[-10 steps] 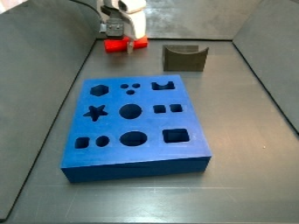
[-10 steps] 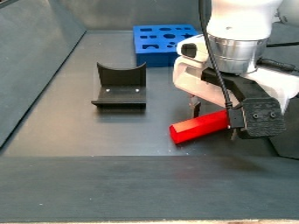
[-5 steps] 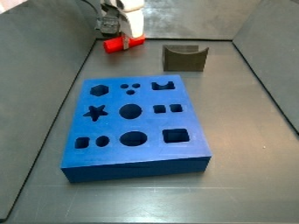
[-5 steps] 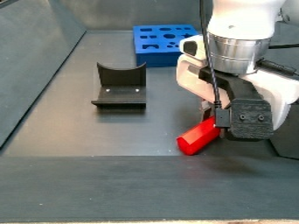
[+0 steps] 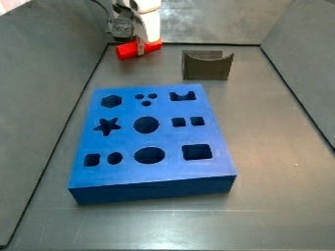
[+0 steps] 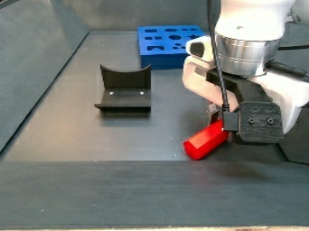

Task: Pick up the hexagon object. Move up. Place the hexagon object on the fixture. Regrasp the hexagon object. Move to above the board. Insert the hexagon object.
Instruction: Pick up the hexagon object.

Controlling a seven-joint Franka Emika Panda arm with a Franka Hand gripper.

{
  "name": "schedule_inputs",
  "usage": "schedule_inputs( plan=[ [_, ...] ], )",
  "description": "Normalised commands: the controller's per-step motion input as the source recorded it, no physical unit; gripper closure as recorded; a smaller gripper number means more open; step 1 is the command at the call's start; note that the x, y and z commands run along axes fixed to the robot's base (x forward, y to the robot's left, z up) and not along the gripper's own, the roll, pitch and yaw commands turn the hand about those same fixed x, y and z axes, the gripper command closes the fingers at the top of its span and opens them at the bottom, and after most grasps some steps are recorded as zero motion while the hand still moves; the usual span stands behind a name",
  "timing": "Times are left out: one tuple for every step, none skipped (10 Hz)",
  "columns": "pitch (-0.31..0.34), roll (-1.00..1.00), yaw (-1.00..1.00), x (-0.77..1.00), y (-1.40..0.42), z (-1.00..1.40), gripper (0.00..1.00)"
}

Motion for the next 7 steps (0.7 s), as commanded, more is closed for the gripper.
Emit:
schedule_inputs(
  plan=[
    [0.0, 0.0, 0.0, 0.0, 0.0, 0.0, 1.0],
    [0.0, 0.0, 0.0, 0.0, 0.0, 0.0, 1.0],
    [0.0, 0.0, 0.0, 0.0, 0.0, 0.0, 1.0],
    [0.0, 0.0, 0.0, 0.0, 0.0, 0.0, 1.0],
    [0.0, 0.0, 0.0, 0.0, 0.0, 0.0, 1.0],
    [0.0, 0.0, 0.0, 0.0, 0.0, 0.0, 1.0],
    [0.0, 0.0, 0.0, 0.0, 0.0, 0.0, 1.0]
  ],
)
